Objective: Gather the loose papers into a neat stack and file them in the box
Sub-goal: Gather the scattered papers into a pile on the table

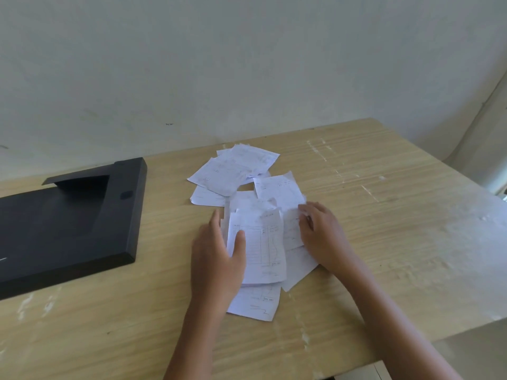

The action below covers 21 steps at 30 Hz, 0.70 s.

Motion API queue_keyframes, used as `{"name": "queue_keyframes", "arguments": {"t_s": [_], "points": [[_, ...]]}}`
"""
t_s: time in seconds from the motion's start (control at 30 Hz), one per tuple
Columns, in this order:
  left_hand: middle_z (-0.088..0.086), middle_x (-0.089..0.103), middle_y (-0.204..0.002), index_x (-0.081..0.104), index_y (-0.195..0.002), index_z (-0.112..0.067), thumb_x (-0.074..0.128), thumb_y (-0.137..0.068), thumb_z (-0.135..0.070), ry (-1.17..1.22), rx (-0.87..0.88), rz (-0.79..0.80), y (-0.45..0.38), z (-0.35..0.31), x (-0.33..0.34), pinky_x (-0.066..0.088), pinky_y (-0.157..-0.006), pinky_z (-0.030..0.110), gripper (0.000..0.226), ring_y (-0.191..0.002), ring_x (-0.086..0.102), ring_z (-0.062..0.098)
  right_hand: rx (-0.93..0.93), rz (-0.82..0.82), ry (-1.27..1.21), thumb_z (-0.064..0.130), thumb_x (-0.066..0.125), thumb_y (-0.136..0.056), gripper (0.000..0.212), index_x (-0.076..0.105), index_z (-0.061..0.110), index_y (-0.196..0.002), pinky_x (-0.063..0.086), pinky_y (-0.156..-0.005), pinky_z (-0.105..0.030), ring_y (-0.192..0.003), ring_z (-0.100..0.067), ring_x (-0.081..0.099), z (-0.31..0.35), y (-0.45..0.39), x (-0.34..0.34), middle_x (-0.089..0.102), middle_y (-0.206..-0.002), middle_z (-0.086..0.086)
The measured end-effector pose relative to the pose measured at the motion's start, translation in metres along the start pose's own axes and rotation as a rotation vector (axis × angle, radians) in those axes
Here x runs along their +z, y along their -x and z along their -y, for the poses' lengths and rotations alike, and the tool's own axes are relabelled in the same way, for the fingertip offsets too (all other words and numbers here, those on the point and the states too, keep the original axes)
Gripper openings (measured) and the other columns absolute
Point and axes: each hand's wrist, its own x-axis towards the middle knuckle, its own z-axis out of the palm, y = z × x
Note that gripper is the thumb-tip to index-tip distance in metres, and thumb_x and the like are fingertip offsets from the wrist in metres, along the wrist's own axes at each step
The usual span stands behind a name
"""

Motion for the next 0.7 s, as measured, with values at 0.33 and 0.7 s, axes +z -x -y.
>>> {"name": "queue_keyframes", "arguments": {"t_s": [0.33, 0.7], "points": [[-0.011, 0.040, -0.157, 0.035, -0.155, -0.033, 0.048, -0.101, -0.044, 0.192, -0.052, -0.029, -0.009, -0.026, 0.000, 0.038, -0.115, 0.038, 0.057, -0.144, 0.040, 0.014, -0.059, -0.032, -0.127, 0.017, 0.045, -0.101, 0.031, 0.064, 0.005, -0.124, 0.040, -0.086, -0.023, -0.114, -0.024, 0.059, 0.004, -0.007, 0.000, 0.066, -0.125, -0.009], [0.014, 0.058, -0.130, 0.057, -0.123, -0.005, 0.048, -0.095, -0.048, -0.261, -0.290, -0.011, -0.159, 0.013, -0.002, 0.044, -0.103, 0.047, 0.052, -0.134, 0.039, 0.038, 0.036, -0.110, -0.320, 0.014, 0.054, -0.096, 0.026, 0.072, 0.015, -0.115, 0.041, -0.078, -0.023, -0.097, -0.011, 0.062, 0.019, -0.075, 0.002, 0.073, -0.109, 0.002]]}}
